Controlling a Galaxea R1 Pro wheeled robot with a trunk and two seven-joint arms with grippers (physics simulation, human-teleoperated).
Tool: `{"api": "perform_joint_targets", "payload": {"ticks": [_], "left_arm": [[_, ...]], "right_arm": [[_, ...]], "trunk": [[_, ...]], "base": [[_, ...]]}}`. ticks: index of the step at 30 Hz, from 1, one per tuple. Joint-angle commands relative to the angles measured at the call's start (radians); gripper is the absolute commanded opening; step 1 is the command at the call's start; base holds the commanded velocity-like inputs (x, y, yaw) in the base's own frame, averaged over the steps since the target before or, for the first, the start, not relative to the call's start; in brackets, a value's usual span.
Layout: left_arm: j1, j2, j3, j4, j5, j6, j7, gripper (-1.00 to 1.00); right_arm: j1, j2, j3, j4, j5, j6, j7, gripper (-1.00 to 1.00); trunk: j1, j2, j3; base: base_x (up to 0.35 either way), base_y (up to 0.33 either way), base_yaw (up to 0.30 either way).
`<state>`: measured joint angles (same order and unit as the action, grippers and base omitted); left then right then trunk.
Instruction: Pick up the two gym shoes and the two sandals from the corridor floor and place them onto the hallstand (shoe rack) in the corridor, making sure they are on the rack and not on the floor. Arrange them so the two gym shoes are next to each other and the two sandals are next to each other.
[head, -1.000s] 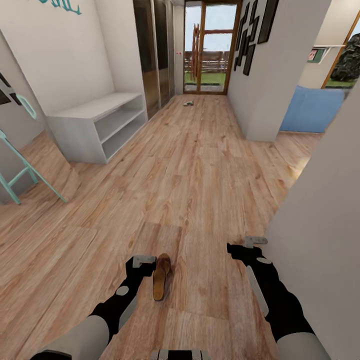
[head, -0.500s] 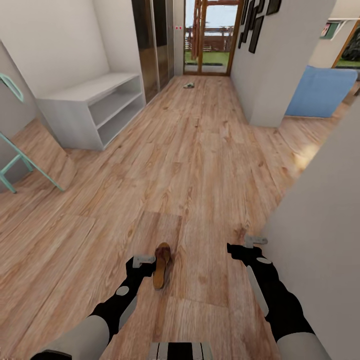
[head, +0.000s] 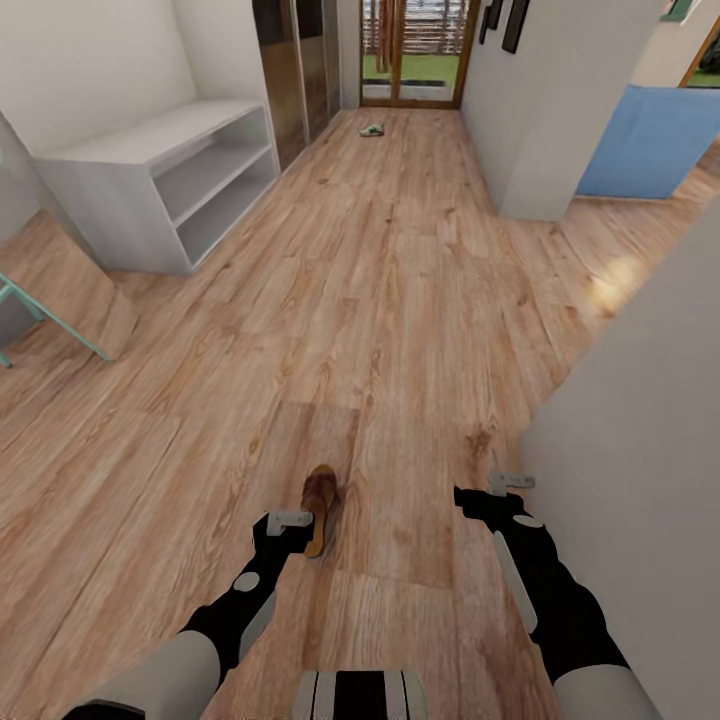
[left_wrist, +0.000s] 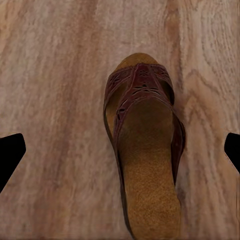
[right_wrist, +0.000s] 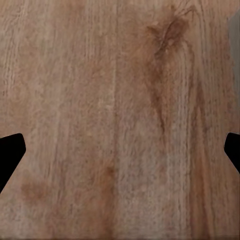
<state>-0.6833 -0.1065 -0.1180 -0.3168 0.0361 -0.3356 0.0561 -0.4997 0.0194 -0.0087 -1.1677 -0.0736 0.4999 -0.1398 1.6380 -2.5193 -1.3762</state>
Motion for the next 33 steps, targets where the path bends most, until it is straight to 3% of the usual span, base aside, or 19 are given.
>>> {"api": "perform_joint_targets", "payload": {"ticks": [1, 9, 16, 28, 33], "left_arm": [[-0.001, -0.002, -0.008, 0.001, 0.004, -0.003, 0.006, 1.00], [0.002, -0.030, -0.011, 0.015, 0.001, -0.005, 0.000, 1.00], [0.002, -0.033, -0.012, 0.019, -0.001, -0.006, -0.002, 1.00], [0.002, -0.032, -0.012, 0.019, 0.000, -0.039, -0.002, 1.00], [0.002, -0.032, -0.012, 0.019, 0.000, -0.040, -0.002, 1.00]], "right_arm": [[0.000, 0.001, 0.000, -0.001, -0.008, 0.004, -0.006, 1.00], [0.000, 0.001, 0.000, -0.001, -0.008, 0.004, -0.006, 1.00], [0.000, 0.001, 0.000, -0.003, -0.008, 0.004, -0.006, 1.00], [0.000, 0.001, 0.000, -0.003, -0.008, 0.004, -0.006, 1.00], [0.000, 0.001, 0.000, -0.003, -0.008, 0.004, -0.006, 1.00]], "trunk": [[0.000, -0.001, -0.006], [0.003, -0.002, -0.045], [0.003, -0.002, -0.046], [0.009, -0.005, -0.108], [0.009, -0.005, -0.113]], "base": [[0.000, 0.000, -0.104], [0.000, 0.000, -0.084], [0.000, 0.000, -0.010], [0.000, 0.000, 0.000], [0.000, 0.000, 0.000]]}}
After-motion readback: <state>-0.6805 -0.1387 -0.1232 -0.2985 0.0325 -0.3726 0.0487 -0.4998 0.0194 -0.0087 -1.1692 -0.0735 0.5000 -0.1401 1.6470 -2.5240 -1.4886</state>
